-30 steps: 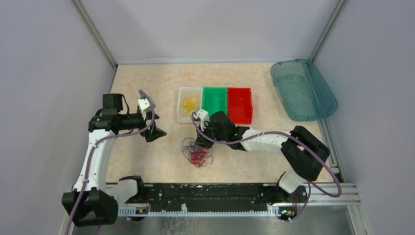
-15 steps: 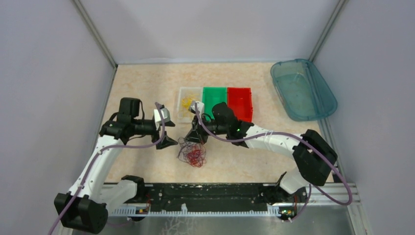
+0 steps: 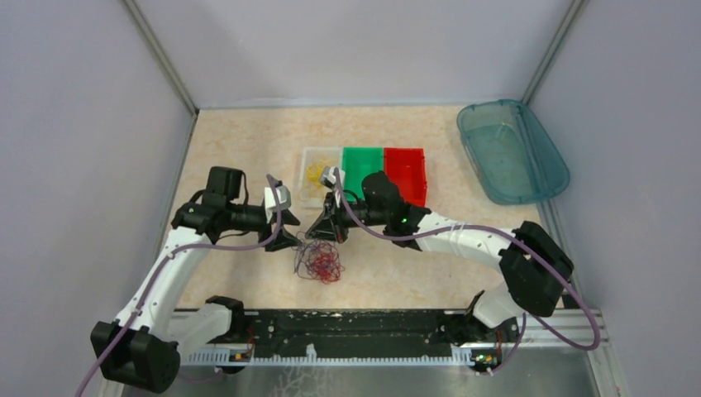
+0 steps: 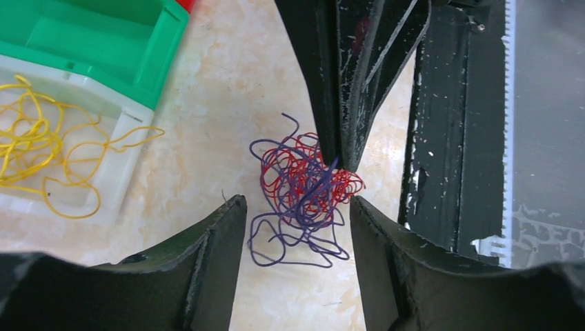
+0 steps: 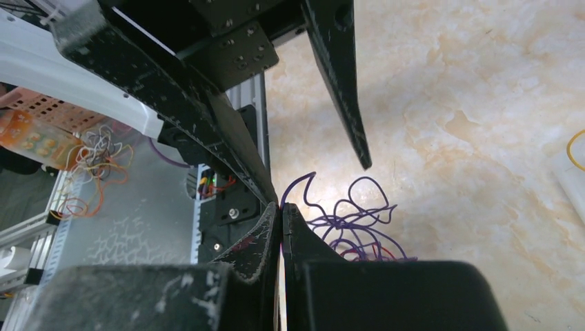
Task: Untangle the cables
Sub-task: Untie the cable.
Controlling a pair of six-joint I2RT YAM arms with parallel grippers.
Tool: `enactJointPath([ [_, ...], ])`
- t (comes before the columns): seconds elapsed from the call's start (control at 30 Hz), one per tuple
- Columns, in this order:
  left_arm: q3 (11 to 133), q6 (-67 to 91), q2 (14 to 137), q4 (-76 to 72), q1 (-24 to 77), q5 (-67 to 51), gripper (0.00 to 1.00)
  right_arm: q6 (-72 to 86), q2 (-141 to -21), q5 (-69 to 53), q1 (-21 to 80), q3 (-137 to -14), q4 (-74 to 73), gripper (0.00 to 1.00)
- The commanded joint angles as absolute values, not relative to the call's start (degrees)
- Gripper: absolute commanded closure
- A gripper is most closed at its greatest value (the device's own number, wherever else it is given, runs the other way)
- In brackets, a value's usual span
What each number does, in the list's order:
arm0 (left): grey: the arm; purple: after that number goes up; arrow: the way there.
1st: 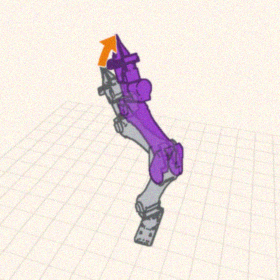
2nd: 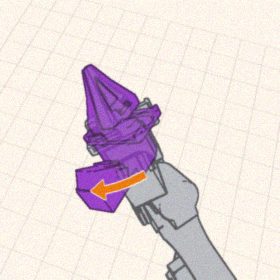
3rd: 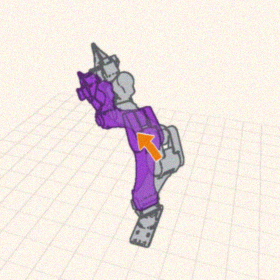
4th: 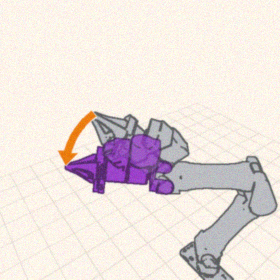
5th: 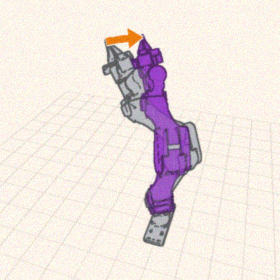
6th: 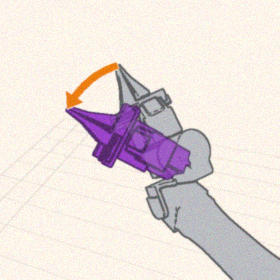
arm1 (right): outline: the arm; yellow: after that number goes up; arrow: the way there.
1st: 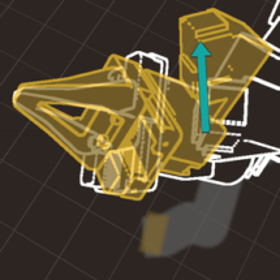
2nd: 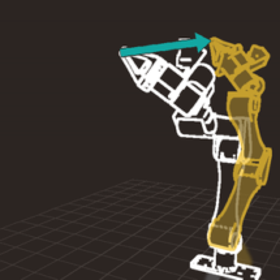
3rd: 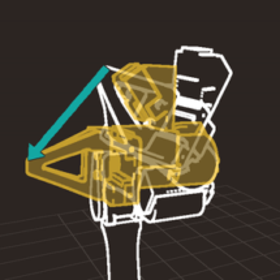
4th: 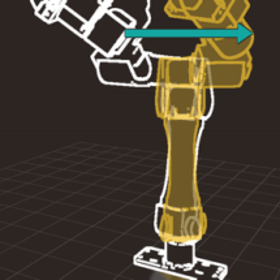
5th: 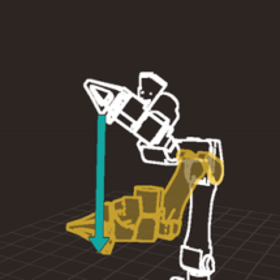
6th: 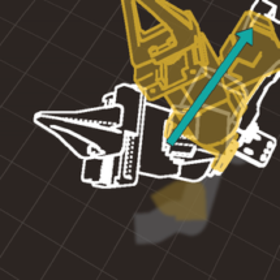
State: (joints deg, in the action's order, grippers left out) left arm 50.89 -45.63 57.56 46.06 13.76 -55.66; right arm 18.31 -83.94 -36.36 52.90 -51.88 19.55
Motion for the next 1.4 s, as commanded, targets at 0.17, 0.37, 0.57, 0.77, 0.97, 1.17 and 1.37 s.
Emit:
enactJointPath([
  [0.17, 51.71, -41.90, 58.35, 45.88, 16.16, -58.10, 0.62, 20.35, -81.13, -35.23, 53.99, -55.66, 25.40, 1.00],
  [0.37, 52.52, -38.51, 58.30, 44.92, 16.79, -57.23, 0.80, 21.47, -80.20, -32.89, 53.98, -54.30, 27.76, 1.00],
  [0.57, 55.75, -33.45, 56.87, 40.91, 17.04, -56.89, 1.00, 21.99, -76.24, -29.18, 53.42, -50.91, 30.01, 0.71],
  [0.77, 60.94, -29.83, 55.69, 40.23, 17.28, -57.47, 1.00, 24.47, -68.81, -25.25, 49.38, -39.92, 37.68, 0.34],
  [0.97, 63.15, -26.35, 55.21, 40.28, 17.90, -59.91, 1.00, 23.22, -68.14, -26.13, 48.27, -38.18, 41.77, 0.25],
  [1.17, 63.96, -25.47, 54.63, 40.34, 18.49, -60.25, 1.00, 22.69, -71.82, -28.21, 48.17, -42.03, 41.42, 0.26],
  [1.37, 65.28, -24.47, 54.59, 40.27, 19.10, -61.43, 1.00, 25.14, -77.49, -31.62, 48.70, -42.78, 48.27, 0.25],
])
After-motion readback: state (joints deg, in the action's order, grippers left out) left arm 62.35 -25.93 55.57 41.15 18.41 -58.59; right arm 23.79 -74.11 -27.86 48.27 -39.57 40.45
